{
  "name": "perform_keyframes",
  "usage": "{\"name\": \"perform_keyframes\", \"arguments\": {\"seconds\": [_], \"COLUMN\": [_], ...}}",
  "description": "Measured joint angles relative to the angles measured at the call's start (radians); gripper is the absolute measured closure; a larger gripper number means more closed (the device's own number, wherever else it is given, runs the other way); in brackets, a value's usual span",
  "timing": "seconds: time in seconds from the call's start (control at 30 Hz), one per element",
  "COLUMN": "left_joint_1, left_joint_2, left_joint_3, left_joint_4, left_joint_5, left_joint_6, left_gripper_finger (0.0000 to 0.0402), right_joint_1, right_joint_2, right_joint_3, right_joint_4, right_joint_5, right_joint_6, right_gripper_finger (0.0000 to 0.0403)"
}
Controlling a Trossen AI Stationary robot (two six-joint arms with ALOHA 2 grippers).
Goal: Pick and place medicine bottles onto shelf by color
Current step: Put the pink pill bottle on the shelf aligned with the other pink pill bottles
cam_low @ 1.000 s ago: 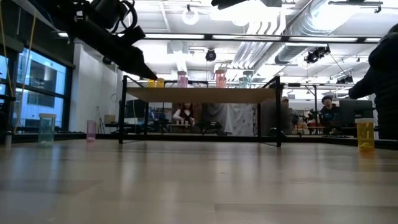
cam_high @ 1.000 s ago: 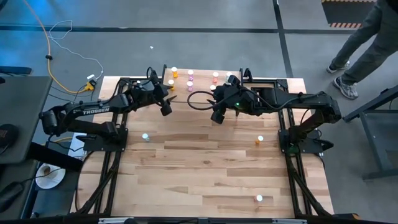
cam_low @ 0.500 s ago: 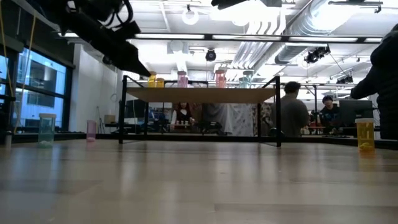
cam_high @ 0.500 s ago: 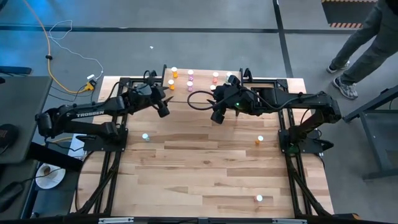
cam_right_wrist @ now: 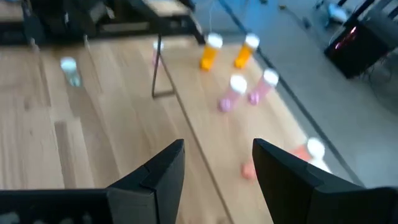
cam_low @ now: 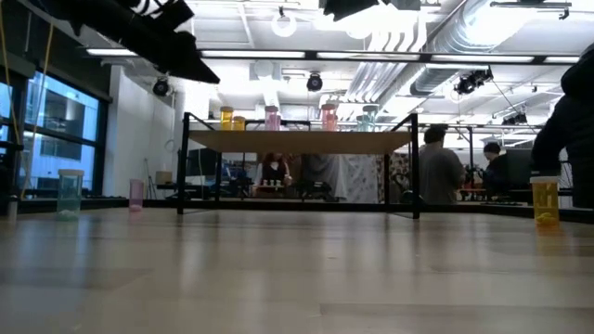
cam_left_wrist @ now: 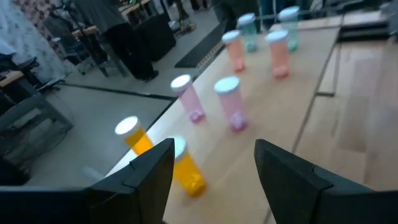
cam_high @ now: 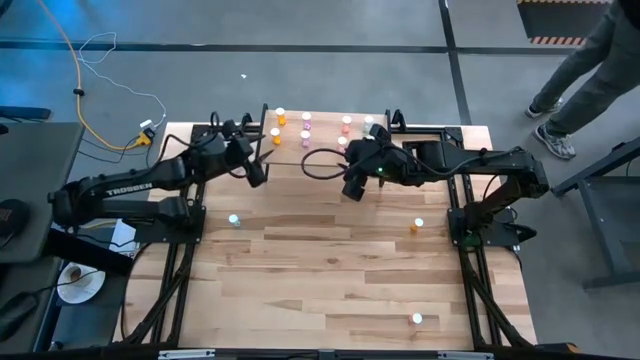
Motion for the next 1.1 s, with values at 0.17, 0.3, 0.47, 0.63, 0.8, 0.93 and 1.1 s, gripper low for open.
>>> {"name": "perform_keyframes", "arguments": {"seconds": [0.17, 0.3, 0.47, 0.63, 0.8, 0.93, 1.1], "left_joint_1": [-0.069, -0.132, -0.202, -0.265, -0.332, -0.39, -0.454], "left_joint_2": [-0.038, -0.07, -0.108, -0.13, -0.132, -0.132, -0.132], "left_joint_3": [0.0, 0.0, 0.0, 0.0, 0.0, 0.0, 0.0], "left_joint_4": [0.0, -0.013, -0.095, -0.174, -0.194, -0.198, -0.222], "left_joint_5": [0.003, 0.001, -0.001, -0.001, -0.001, -0.001, -0.016], "left_joint_6": [-0.006, -0.021, -0.1, -0.181, -0.248, -0.284, -0.32], "left_gripper_finger": [0.0188, 0.0188, 0.0188, 0.0188, 0.0188, 0.0188, 0.0188], "right_joint_1": [0.014, 0.032, 0.065, 0.101, 0.141, 0.18, 0.243], "right_joint_2": [0.0, 0.0, 0.0, 0.0, -0.003, -0.006, -0.006], "right_joint_3": [0.0, 0.0, 0.0, 0.0, -0.113, -0.18, -0.227], "right_joint_4": [-0.126, -0.189, -0.22, -0.25, -0.261, -0.275, -0.275], "right_joint_5": [-0.003, 0.0, 0.0, 0.0, 0.03, 0.041, 0.041], "right_joint_6": [0.099, 0.15, 0.181, 0.236, 0.329, 0.419, 0.529], "right_gripper_finger": [0.0221, 0.0221, 0.0221, 0.0221, 0.0221, 0.0221, 0.0221]}}
